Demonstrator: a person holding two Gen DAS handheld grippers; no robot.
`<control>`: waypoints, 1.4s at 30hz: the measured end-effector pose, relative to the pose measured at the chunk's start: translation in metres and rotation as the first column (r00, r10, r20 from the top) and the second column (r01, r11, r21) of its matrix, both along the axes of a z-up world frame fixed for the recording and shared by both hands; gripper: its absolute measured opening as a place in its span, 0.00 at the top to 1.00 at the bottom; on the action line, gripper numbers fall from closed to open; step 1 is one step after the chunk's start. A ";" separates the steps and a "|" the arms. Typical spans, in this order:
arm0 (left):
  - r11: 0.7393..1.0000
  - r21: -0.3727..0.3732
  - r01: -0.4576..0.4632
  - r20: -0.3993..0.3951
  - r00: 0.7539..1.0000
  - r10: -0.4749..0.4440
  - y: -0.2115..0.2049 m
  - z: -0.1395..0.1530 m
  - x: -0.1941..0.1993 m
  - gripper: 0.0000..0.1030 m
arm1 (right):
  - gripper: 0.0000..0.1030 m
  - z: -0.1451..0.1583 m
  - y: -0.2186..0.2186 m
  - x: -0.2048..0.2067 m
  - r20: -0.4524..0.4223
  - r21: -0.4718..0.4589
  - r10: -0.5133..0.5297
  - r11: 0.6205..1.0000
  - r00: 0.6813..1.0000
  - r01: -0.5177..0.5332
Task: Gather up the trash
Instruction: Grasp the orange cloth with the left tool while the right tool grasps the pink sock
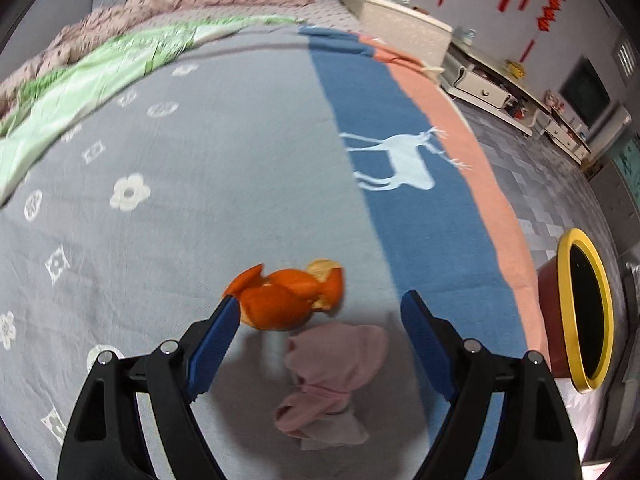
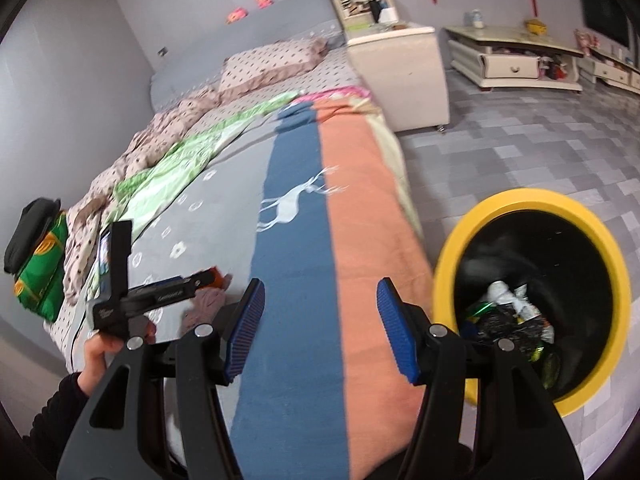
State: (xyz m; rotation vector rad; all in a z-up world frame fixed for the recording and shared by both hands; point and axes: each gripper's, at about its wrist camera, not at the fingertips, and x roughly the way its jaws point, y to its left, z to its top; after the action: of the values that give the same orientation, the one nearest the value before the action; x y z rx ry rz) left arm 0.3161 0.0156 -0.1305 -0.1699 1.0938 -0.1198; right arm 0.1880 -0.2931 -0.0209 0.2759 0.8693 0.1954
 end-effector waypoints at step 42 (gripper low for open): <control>0.919 -0.391 -0.043 -0.040 0.999 0.030 0.068 -0.048 0.025 0.72 | 0.49 -0.123 0.212 0.064 -0.199 -0.008 0.342 0.937 0.918 -0.350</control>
State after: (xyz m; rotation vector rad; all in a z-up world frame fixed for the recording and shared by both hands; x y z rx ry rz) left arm 0.3412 0.0838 -0.1788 -0.5548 1.0897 -0.3049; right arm 0.2517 -0.0816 -0.1443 0.0981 1.1141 0.4857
